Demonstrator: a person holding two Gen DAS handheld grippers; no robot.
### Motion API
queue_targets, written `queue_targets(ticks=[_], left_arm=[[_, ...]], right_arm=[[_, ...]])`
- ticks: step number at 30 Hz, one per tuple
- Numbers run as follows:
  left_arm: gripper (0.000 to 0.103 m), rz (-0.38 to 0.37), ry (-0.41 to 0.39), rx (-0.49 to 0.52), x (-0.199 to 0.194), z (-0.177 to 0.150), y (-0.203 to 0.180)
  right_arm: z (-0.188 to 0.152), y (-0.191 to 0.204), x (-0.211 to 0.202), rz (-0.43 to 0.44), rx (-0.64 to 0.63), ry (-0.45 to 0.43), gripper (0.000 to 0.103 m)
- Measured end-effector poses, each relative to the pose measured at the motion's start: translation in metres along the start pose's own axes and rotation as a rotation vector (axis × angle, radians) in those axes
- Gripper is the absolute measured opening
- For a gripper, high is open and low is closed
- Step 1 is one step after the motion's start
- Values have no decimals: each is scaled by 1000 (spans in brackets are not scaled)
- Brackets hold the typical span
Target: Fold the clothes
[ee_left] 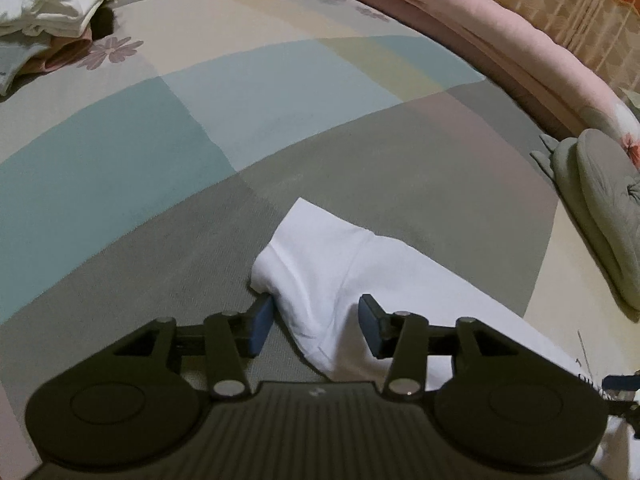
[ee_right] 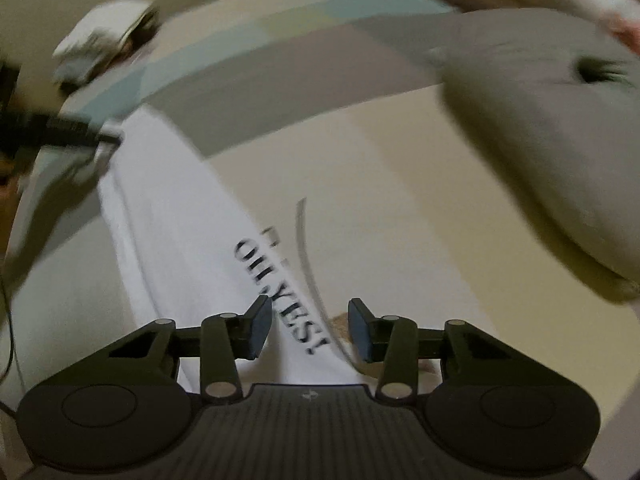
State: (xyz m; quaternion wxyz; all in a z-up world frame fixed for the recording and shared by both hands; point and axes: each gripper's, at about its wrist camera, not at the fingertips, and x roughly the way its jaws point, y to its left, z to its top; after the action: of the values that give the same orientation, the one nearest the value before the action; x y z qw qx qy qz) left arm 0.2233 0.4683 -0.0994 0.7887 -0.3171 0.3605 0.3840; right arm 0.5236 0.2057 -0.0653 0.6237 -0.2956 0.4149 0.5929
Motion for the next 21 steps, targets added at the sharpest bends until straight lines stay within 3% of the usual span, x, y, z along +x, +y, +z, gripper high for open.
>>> queue_targets(ticks=[1, 2, 3, 4, 12, 18, 19, 21], left_arm=[[42, 0, -5, 5, 0, 0, 0], [33, -1, -10, 9, 0, -1, 0], [26, -5, -17, 12, -1, 0, 0], [18, -10, -24, 16, -2, 1, -1], [15, -41, -81, 27, -13, 11, -1], [33, -9, -43, -11, -15, 9, 12], [42, 1, -45, -10, -18, 9, 14], [46, 39, -68, -1, -26, 9, 15]], right_arm=[[0, 3, 5, 1, -30, 26, 34], [1, 6, 6, 3, -58, 32, 28], [1, 8, 7, 5, -85, 33, 9], [3, 9, 7, -1, -91, 29, 6], [25, 11, 10, -61, -99, -40, 5], [24, 8, 3, -76, -29, -60, 14], [26, 8, -2, -70, -30, -73, 16], [31, 7, -7, -52, -39, -95, 25]])
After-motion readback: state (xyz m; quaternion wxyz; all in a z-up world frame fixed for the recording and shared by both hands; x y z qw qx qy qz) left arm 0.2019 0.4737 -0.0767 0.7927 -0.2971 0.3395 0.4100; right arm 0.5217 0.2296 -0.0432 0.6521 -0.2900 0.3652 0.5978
